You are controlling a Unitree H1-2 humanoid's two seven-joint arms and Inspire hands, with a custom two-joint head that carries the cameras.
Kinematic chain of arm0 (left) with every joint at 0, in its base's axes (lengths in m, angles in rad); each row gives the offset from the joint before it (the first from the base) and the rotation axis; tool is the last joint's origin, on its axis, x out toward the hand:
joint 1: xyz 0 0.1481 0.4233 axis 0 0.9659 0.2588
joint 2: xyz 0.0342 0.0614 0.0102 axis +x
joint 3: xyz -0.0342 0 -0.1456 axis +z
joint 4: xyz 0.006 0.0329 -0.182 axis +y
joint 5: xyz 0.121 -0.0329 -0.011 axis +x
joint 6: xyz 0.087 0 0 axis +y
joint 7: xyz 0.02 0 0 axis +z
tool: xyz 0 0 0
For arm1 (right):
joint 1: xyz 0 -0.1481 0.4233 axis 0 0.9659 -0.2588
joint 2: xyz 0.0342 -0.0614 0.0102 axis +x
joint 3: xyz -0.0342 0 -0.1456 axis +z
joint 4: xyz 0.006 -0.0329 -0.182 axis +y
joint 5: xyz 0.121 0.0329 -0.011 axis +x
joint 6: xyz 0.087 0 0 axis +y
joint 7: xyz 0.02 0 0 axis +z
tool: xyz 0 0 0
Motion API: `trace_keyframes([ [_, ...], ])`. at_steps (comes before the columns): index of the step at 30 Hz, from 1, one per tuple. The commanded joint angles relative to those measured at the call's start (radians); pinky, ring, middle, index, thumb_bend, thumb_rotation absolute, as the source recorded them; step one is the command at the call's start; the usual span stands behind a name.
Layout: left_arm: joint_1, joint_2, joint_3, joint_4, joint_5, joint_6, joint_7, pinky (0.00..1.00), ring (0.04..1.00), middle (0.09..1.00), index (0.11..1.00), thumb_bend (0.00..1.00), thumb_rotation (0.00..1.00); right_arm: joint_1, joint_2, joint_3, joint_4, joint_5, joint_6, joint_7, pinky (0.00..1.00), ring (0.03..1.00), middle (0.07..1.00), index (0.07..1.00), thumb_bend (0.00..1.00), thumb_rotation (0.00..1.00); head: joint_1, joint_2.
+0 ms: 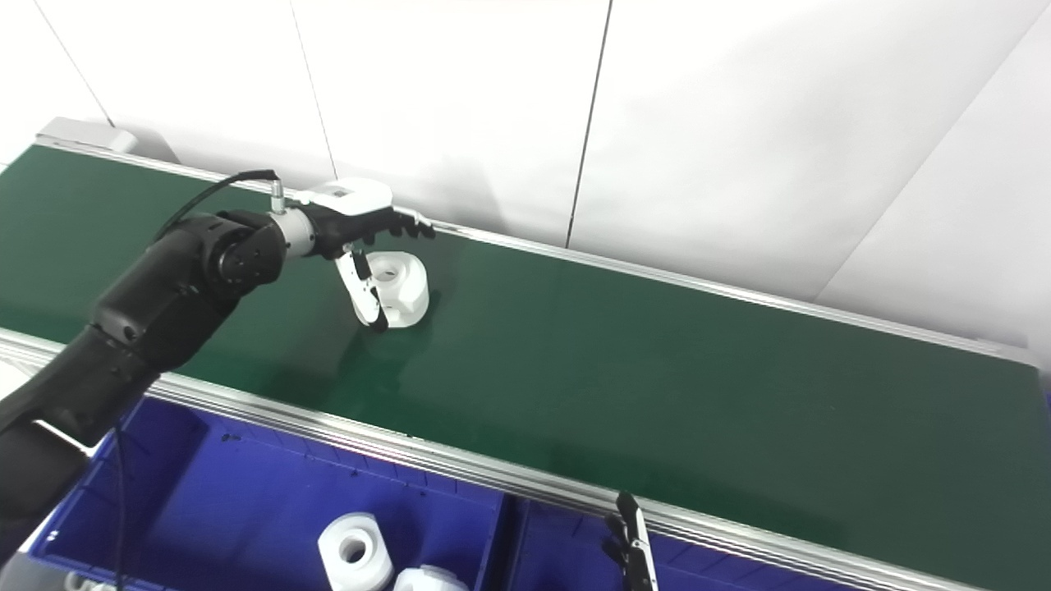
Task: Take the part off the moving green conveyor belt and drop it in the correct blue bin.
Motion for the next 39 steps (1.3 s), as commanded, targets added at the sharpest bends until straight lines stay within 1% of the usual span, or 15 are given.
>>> trace_keyframes([
  [1,-0.061,0.007,-0.007,-0.019,-0.001,0.025,-0.019,0.66,0.859,0.885,0.880,1.00,0.34,0.010,0.008,0.003,-0.033,0.002,-0.054,-0.011,0.87,0.946,0.986,1.000,0.93,1.00,-0.002,0.001],
  [4,-0.059,0.003,-0.025,-0.014,0.010,0.033,-0.019,0.66,0.863,0.889,0.881,1.00,0.36,0.011,0.011,0.002,-0.033,-0.003,-0.054,-0.015,0.86,0.939,0.979,1.000,0.93,1.00,-0.005,0.002],
  [9,-0.041,-0.027,-0.052,0.022,0.038,0.024,0.046,0.67,0.853,0.877,0.874,1.00,0.36,0.015,0.016,0.000,-0.037,0.001,-0.054,-0.006,0.86,0.937,0.977,1.000,0.93,1.00,-0.012,0.004],
  [13,-0.027,-0.051,-0.063,0.052,0.058,-0.017,0.148,0.62,0.816,0.846,0.852,1.00,0.37,0.016,0.019,-0.001,-0.038,-0.005,-0.054,-0.006,0.86,0.933,0.975,1.000,0.93,1.00,-0.013,0.005],
  [15,-0.013,-0.075,-0.060,0.075,0.064,-0.050,0.245,0.58,0.783,0.817,0.823,0.98,0.34,0.016,0.021,0.000,-0.037,-0.006,-0.054,-0.007,0.86,0.931,0.973,1.000,0.94,1.00,-0.015,0.005],
  [18,0.004,-0.114,-0.042,0.103,0.041,-0.090,0.357,0.54,0.710,0.758,0.747,0.89,0.20,0.015,0.025,0.000,-0.036,-0.006,-0.055,-0.007,0.86,0.928,0.969,1.000,0.95,1.00,-0.018,0.005],
  [19,0.009,-0.127,-0.036,0.118,0.033,-0.112,0.402,0.52,0.656,0.703,0.683,0.86,0.10,0.016,0.027,0.000,-0.036,-0.005,-0.055,-0.006,0.86,0.930,0.970,1.000,0.95,1.00,-0.021,0.005],
  [20,0.012,-0.135,-0.032,0.129,0.029,-0.128,0.433,0.51,0.626,0.673,0.648,0.84,0.05,0.016,0.028,0.000,-0.036,-0.004,-0.055,-0.004,0.86,0.930,0.970,1.000,0.95,1.00,-0.021,0.005],
  [21,0.012,-0.144,-0.037,0.154,0.042,-0.165,0.500,0.51,0.622,0.668,0.643,0.84,0.04,0.017,0.029,-0.001,-0.038,-0.001,-0.054,-0.001,0.86,0.930,0.970,1.000,0.95,1.00,-0.023,0.007],
  [22,0.012,-0.149,-0.042,0.172,0.054,-0.192,0.546,0.43,0.521,0.557,0.556,0.65,0.02,0.018,0.031,-0.002,-0.039,0.001,-0.054,0.002,0.87,0.931,0.968,1.000,0.95,1.00,-0.024,0.007],
  [24,0.010,-0.161,-0.050,0.212,0.073,-0.242,0.634,0.36,0.437,0.487,0.516,0.56,0.00,0.019,0.031,-0.001,-0.041,-0.002,-0.054,0.002,0.87,0.930,0.968,1.000,0.95,1.00,-0.026,0.009],
  [25,0.009,-0.164,-0.052,0.223,0.075,-0.253,0.653,0.34,0.418,0.499,0.516,0.53,0.00,0.019,0.032,-0.001,-0.041,-0.004,-0.054,0.001,0.87,0.930,0.968,1.000,0.95,1.00,-0.026,0.008],
  [30,0.002,-0.168,-0.066,0.232,0.091,-0.254,0.670,0.37,0.418,0.524,0.497,0.50,0.00,0.022,0.037,-0.004,-0.042,0.014,-0.054,0.016,0.88,0.934,0.968,1.000,0.95,1.00,-0.025,0.010],
  [35,-0.003,-0.158,-0.077,0.205,0.100,-0.235,0.624,0.36,0.407,0.512,0.509,0.50,0.00,0.024,0.043,-0.010,-0.042,0.022,-0.054,0.028,0.88,0.934,0.964,1.000,0.95,1.00,-0.026,0.013],
  [39,-0.012,-0.137,-0.083,0.159,0.104,-0.211,0.556,0.35,0.398,0.503,0.517,0.50,0.00,0.024,0.045,-0.012,-0.039,0.024,-0.054,0.037,0.88,0.937,0.964,1.000,0.95,1.00,-0.026,0.013],
])
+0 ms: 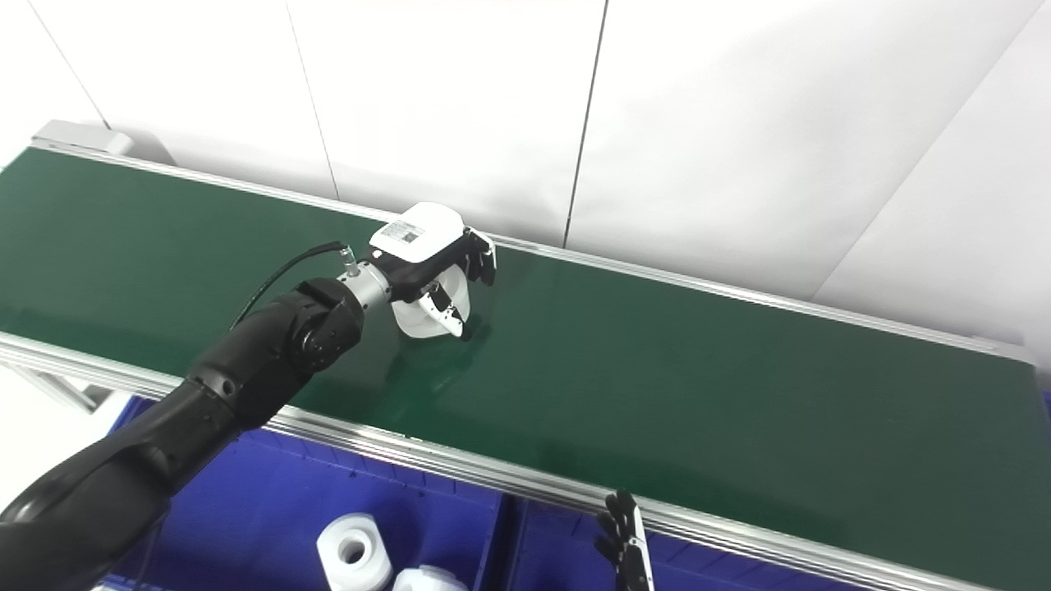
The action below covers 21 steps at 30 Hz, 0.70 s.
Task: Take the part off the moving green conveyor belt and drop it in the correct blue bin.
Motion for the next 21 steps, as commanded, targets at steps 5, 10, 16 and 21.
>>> trace_keyframes([
  [5,-0.052,0.058,0.025,-0.150,-0.006,0.029,-0.094,0.34,0.388,0.492,0.525,0.50,0.00,0.010,0.012,-0.008,-0.029,0.006,-0.054,0.021,0.87,0.933,0.963,1.000,0.95,1.00,0.003,0.004],
  [10,-0.056,0.080,0.066,-0.341,-0.067,0.037,-0.196,0.32,0.389,0.495,0.524,0.50,0.00,0.010,0.021,-0.017,-0.028,0.009,-0.054,0.040,0.87,0.932,0.964,1.000,0.96,1.00,0.004,0.007],
  [16,-0.062,0.092,0.104,-0.550,-0.112,0.044,-0.286,0.25,0.352,0.449,0.538,0.50,0.00,0.007,0.028,-0.027,-0.028,0.010,-0.054,0.054,0.86,0.927,0.961,1.000,0.95,0.99,0.011,0.014],
  [21,-0.039,0.093,0.138,-0.736,-0.158,0.116,-0.408,0.32,0.387,0.493,0.530,0.50,0.00,0.009,0.034,-0.038,-0.036,0.011,-0.053,0.069,0.86,0.927,0.962,1.000,0.96,0.99,0.026,0.033],
])
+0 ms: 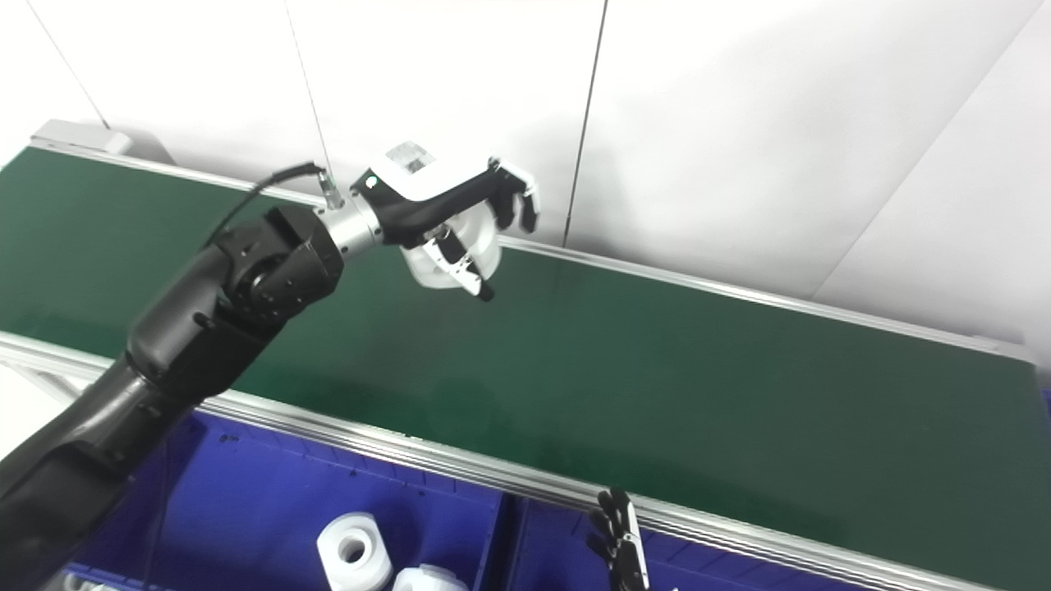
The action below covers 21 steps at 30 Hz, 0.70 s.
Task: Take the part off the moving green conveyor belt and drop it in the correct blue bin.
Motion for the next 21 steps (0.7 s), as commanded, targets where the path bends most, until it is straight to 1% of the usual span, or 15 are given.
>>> trace_keyframes([
  [1,-0.018,0.022,0.029,-0.064,-0.023,0.027,-0.028,0.31,0.384,0.493,0.532,0.50,0.00,0.010,0.009,-0.007,-0.040,0.002,-0.053,0.014,0.86,0.927,0.963,1.000,0.96,0.99,0.001,0.001],
  [2,-0.008,0.023,0.035,-0.087,-0.027,0.034,-0.041,0.31,0.384,0.494,0.531,0.50,0.00,0.013,0.010,-0.012,-0.048,0.004,-0.053,0.020,0.86,0.926,0.963,1.000,0.96,0.99,0.011,0.017],
  [3,0.007,0.024,0.040,-0.111,-0.030,0.039,-0.050,0.31,0.385,0.499,0.528,0.50,0.00,0.016,0.010,-0.015,-0.054,0.010,-0.053,0.026,0.86,0.926,0.962,1.000,0.96,0.99,0.011,0.017],
  [4,0.023,0.024,0.046,-0.133,-0.033,0.045,-0.059,0.32,0.390,0.507,0.520,0.50,0.00,0.020,0.009,-0.018,-0.063,0.018,-0.053,0.035,0.87,0.928,0.963,1.000,0.96,0.98,0.023,0.033],
  [5,0.044,0.024,0.052,-0.153,-0.037,0.047,-0.064,0.32,0.391,0.508,0.519,0.50,0.00,0.023,0.009,-0.020,-0.069,0.026,-0.052,0.043,0.87,0.929,0.963,1.000,0.96,0.98,0.023,0.033],
  [6,0.064,0.024,0.058,-0.175,-0.039,0.054,-0.071,0.32,0.390,0.509,0.520,0.50,0.00,0.028,0.008,-0.025,-0.081,0.031,-0.050,0.051,0.87,0.931,0.964,1.000,0.95,0.98,0.041,0.057],
  [7,0.093,0.025,0.063,-0.197,-0.041,0.059,-0.077,0.32,0.391,0.510,0.519,0.50,0.00,0.032,0.007,-0.029,-0.090,0.032,-0.049,0.058,0.88,0.932,0.965,1.000,0.95,0.98,0.041,0.057],
  [8,0.115,0.023,0.067,-0.222,-0.041,0.070,-0.088,0.32,0.396,0.511,0.517,0.50,0.00,0.039,0.004,-0.035,-0.106,0.034,-0.044,0.066,0.88,0.933,0.967,1.000,0.95,0.99,0.068,0.086],
  [10,0.183,0.015,0.075,-0.271,-0.051,0.087,-0.097,0.33,0.404,0.511,0.512,0.50,0.00,0.051,0.000,-0.048,-0.138,0.030,-0.036,0.079,0.88,0.934,0.970,1.000,0.95,0.99,0.092,0.107],
  [11,0.219,0.009,0.076,-0.298,-0.050,0.101,-0.107,0.32,0.398,0.509,0.519,0.50,0.00,0.058,-0.005,-0.055,-0.157,0.034,-0.029,0.087,0.88,0.936,0.973,1.000,0.95,1.00,0.120,0.132],
  [15,0.367,-0.022,0.069,-0.385,-0.025,0.148,-0.128,0.28,0.381,0.501,0.536,0.50,0.00,0.081,-0.026,-0.082,-0.225,0.048,0.000,0.123,0.90,0.941,0.979,1.000,0.94,1.00,0.201,0.191],
  [16,0.407,-0.033,0.068,-0.400,-0.017,0.159,-0.129,0.29,0.382,0.502,0.534,0.50,0.00,0.084,-0.034,-0.090,-0.238,0.058,0.004,0.132,0.90,0.939,0.978,1.000,0.94,1.00,0.220,0.202],
  [17,0.432,-0.041,0.068,-0.408,-0.011,0.165,-0.131,0.30,0.391,0.505,0.526,0.50,0.00,0.087,-0.037,-0.097,-0.245,0.065,0.006,0.141,0.89,0.938,0.977,1.000,0.93,1.00,0.220,0.202],
  [18,0.470,-0.050,0.068,-0.416,-0.004,0.173,-0.131,0.31,0.396,0.507,0.522,0.50,0.00,0.089,-0.047,-0.106,-0.258,0.083,0.017,0.153,0.89,0.937,0.977,1.000,0.93,1.00,0.260,0.218],
  [21,0.545,-0.070,0.071,-0.427,0.015,0.183,-0.136,0.33,0.406,0.519,0.505,0.50,0.00,0.092,-0.069,-0.130,-0.281,0.118,0.035,0.180,0.89,0.929,0.969,1.000,0.92,1.00,0.285,0.233],
])
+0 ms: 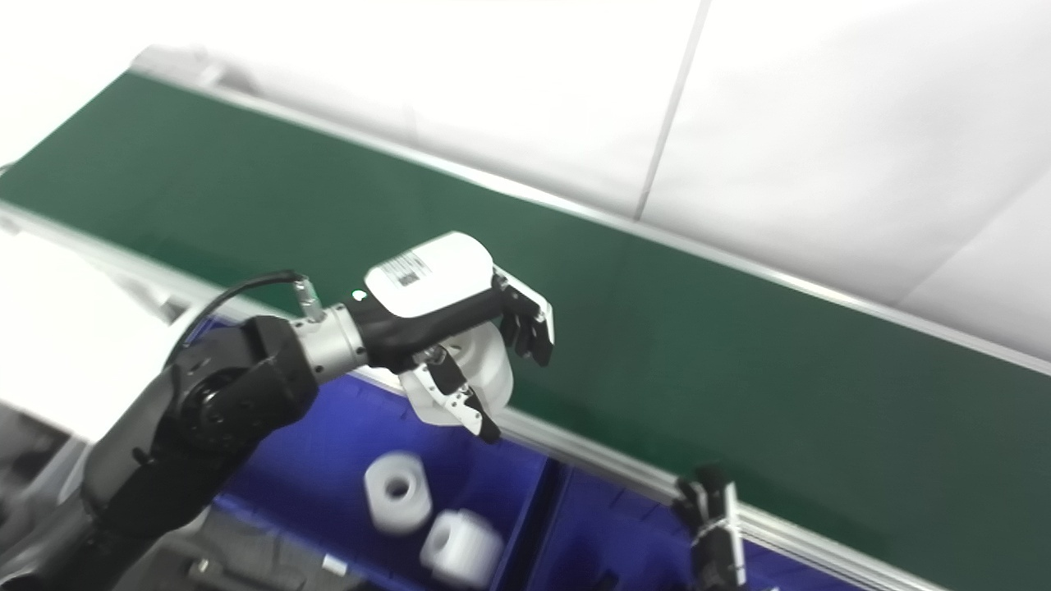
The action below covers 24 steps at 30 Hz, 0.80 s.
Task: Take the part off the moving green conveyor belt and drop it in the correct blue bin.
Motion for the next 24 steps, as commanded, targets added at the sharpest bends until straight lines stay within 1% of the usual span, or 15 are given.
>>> trace_keyframes([
  [1,0.026,-0.003,0.013,-0.041,0.023,0.007,0.019,0.33,0.406,0.521,0.504,0.50,0.00,0.012,-0.017,-0.016,-0.041,0.034,0.003,0.027,0.88,0.927,0.968,1.000,0.92,1.00,0.013,0.008],
  [2,0.046,-0.004,0.014,-0.040,0.032,0.005,0.023,0.35,0.416,0.519,0.497,0.50,0.00,0.011,-0.023,-0.023,-0.043,0.044,0.005,0.035,0.88,0.922,0.965,1.000,0.91,1.00,0.015,0.008],
  [4,0.097,-0.003,0.019,-0.027,0.043,-0.013,0.046,0.37,0.418,0.520,0.495,0.50,0.00,0.006,-0.037,-0.038,-0.041,0.064,0.007,0.051,0.87,0.915,0.961,1.000,0.90,1.00,0.026,0.012],
  [7,0.149,0.005,0.034,0.002,0.052,-0.038,0.083,0.33,0.401,0.510,0.513,0.50,0.00,0.001,-0.048,-0.054,-0.041,0.088,0.010,0.072,0.86,0.903,0.953,1.000,0.88,1.00,0.043,0.018],
  [12,0.215,0.041,0.062,0.041,0.056,-0.077,0.122,0.28,0.374,0.499,0.532,0.50,0.00,-0.002,-0.050,-0.067,-0.054,0.101,0.025,0.098,0.82,0.886,0.937,1.000,0.87,0.98,0.052,0.023],
  [14,0.237,0.060,0.071,0.057,0.052,-0.087,0.124,0.30,0.385,0.511,0.524,0.50,0.00,-0.006,-0.047,-0.069,-0.060,0.108,0.037,0.108,0.81,0.881,0.932,1.000,0.88,0.98,0.053,0.023],
  [15,0.248,0.068,0.075,0.068,0.051,-0.089,0.124,0.33,0.396,0.514,0.518,0.50,0.00,-0.008,-0.045,-0.071,-0.063,0.110,0.043,0.112,0.81,0.878,0.929,1.000,0.88,0.97,0.054,0.021],
  [18,0.278,0.082,0.086,0.106,0.057,-0.099,0.139,0.35,0.407,0.508,0.516,0.50,0.00,-0.018,-0.041,-0.075,-0.065,0.112,0.054,0.123,0.81,0.873,0.924,1.000,0.88,0.97,0.059,0.018],
  [20,0.289,0.080,0.091,0.136,0.072,-0.112,0.169,0.35,0.413,0.504,0.514,0.50,0.00,-0.024,-0.039,-0.079,-0.060,0.112,0.054,0.130,0.80,0.869,0.922,1.000,0.88,0.97,0.060,0.015],
  [22,0.299,0.070,0.105,0.182,0.121,-0.106,0.225,0.35,0.418,0.511,0.507,0.50,0.00,-0.033,-0.037,-0.081,-0.048,0.114,0.051,0.135,0.79,0.868,0.922,1.000,0.88,0.97,0.058,0.009],
  [24,0.303,0.069,0.118,0.219,0.164,-0.116,0.285,0.35,0.427,0.525,0.493,0.50,0.00,-0.038,-0.035,-0.084,-0.041,0.108,0.050,0.139,0.79,0.872,0.924,1.000,0.88,0.97,0.056,0.005],
])
